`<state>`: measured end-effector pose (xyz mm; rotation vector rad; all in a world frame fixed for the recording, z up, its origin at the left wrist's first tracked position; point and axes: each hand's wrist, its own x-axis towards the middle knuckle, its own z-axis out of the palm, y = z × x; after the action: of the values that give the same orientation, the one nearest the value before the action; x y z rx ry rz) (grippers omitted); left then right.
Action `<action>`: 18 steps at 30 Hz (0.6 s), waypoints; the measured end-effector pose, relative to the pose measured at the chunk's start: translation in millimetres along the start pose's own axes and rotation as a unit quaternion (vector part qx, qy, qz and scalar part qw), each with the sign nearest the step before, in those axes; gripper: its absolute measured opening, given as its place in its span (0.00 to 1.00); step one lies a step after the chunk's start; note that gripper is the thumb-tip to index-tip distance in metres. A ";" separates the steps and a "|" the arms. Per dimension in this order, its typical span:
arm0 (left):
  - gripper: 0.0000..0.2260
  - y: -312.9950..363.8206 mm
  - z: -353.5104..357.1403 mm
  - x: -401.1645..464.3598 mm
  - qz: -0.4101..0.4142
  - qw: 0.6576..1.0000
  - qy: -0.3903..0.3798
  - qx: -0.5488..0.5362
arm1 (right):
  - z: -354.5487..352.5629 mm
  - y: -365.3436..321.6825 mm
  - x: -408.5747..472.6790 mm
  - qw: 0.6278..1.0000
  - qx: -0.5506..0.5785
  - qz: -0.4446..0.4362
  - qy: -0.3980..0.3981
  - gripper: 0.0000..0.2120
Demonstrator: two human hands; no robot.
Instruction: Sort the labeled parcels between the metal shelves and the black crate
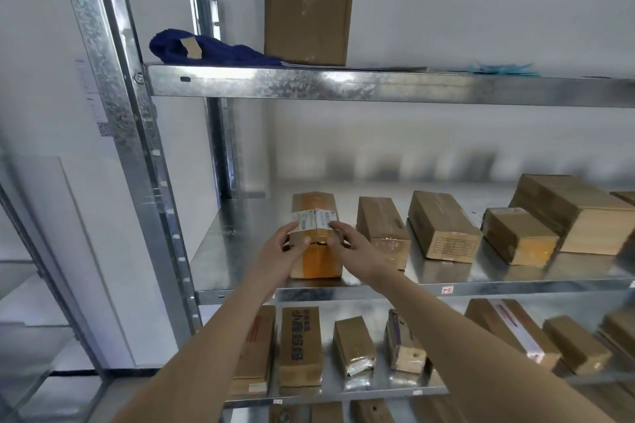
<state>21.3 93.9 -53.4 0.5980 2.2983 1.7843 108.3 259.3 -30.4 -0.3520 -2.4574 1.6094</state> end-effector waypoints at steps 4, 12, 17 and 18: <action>0.24 -3.8 1.0 11.6 0.006 1.000 0.001 0.010 | 5.0 -0.8 11.4 1.000 -0.008 0.003 0.016 0.23; 0.24 24.9 -0.6 13.0 0.024 0.998 0.043 0.048 | -15.9 -20.9 1.9 0.995 -0.073 -0.048 0.052 0.26; 0.21 68.3 10.1 4.2 0.089 0.992 0.048 0.071 | -65.3 -29.9 -7.0 0.986 -0.123 -0.085 0.079 0.26; 0.21 75.7 15.9 2.7 0.098 0.992 0.042 0.075 | -76.2 -29.3 -9.9 0.986 -0.120 -0.083 0.079 0.25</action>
<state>40.5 124.5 15.1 0.8132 2.5249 1.7597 136.2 311.8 26.4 -0.2871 -2.4861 1.1776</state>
